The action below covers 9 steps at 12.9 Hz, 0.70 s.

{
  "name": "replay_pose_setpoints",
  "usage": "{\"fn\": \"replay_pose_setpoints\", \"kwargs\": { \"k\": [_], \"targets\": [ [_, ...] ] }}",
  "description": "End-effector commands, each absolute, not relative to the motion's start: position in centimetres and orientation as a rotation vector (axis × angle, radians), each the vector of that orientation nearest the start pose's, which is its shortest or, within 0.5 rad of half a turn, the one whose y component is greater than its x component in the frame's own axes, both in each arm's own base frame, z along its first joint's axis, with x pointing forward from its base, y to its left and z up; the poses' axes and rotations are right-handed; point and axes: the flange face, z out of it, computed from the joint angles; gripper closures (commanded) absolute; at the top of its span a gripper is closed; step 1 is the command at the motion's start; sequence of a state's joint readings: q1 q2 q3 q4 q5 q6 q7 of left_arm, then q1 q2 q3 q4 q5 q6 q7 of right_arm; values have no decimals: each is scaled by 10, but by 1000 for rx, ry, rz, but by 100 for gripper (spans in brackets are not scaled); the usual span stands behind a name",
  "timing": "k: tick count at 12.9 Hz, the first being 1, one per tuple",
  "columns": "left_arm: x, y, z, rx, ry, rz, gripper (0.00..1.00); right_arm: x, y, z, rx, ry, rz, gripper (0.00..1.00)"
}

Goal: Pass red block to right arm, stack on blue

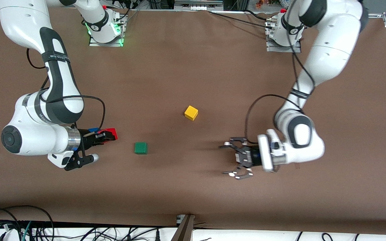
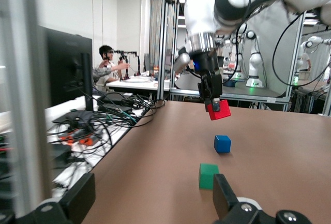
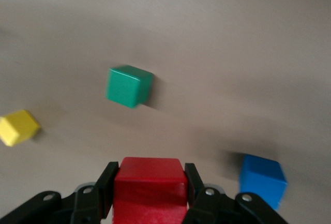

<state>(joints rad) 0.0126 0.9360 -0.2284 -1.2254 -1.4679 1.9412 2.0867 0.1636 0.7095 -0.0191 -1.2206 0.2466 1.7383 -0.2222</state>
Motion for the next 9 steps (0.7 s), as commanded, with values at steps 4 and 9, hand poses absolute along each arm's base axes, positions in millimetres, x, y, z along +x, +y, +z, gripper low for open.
{"fn": "replay_pose_setpoints", "kwargs": {
  "k": [4,9],
  "targets": [
    [718,40,243,1437,-1390,985,0,659,95,315,-3049,-525,166,100],
    [689,210,266,1693,-1682,632,0,606,68,274,-3095,-487,-91,100]
  ]
}}
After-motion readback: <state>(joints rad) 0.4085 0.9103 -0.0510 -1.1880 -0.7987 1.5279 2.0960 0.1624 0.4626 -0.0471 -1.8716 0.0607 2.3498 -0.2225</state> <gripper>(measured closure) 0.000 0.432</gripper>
